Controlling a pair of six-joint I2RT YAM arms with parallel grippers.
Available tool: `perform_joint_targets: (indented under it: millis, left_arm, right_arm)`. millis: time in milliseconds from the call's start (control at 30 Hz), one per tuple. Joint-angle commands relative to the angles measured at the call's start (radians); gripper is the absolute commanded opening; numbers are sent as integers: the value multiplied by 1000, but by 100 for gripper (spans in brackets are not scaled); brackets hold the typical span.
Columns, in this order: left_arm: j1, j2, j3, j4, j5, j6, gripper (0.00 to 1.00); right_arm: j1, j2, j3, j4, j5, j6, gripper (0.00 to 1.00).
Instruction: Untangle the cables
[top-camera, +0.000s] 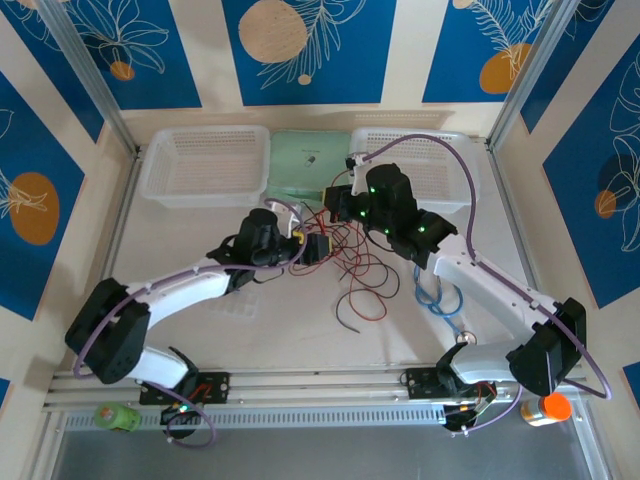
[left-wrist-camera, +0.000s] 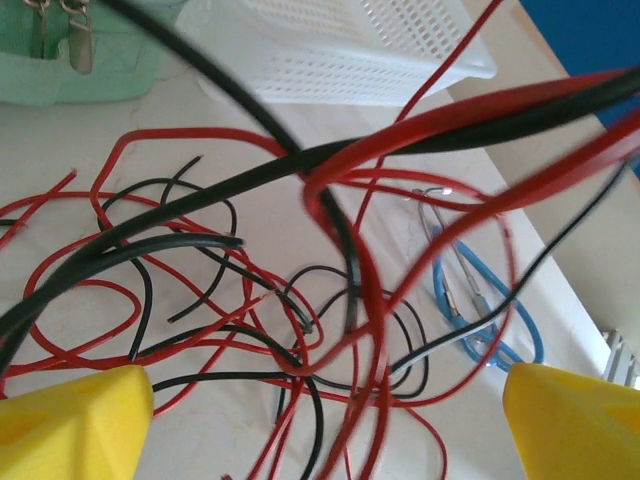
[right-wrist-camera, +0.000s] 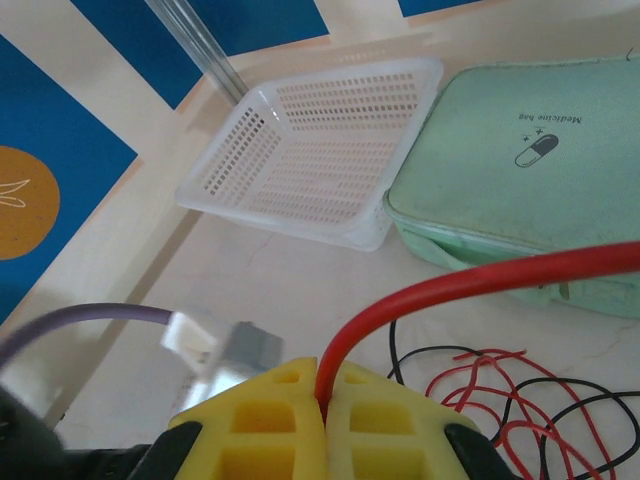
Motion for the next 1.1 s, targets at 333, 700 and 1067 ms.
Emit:
perform_joint_targets:
  millis: [333, 700, 1067]
  left_arm:
    - [-5, 97, 26, 163, -195, -72, 23]
    - [73, -63, -62, -117, -250, -29, 8]
    - [143, -126, -81, -261, -254, 39, 56]
  right_arm:
    - [21, -66, 44, -85, 70, 54, 0]
    - [-111, -256, 45, -254, 157, 63, 0]
    - [-269, -355, 34, -295, 47, 97, 0]
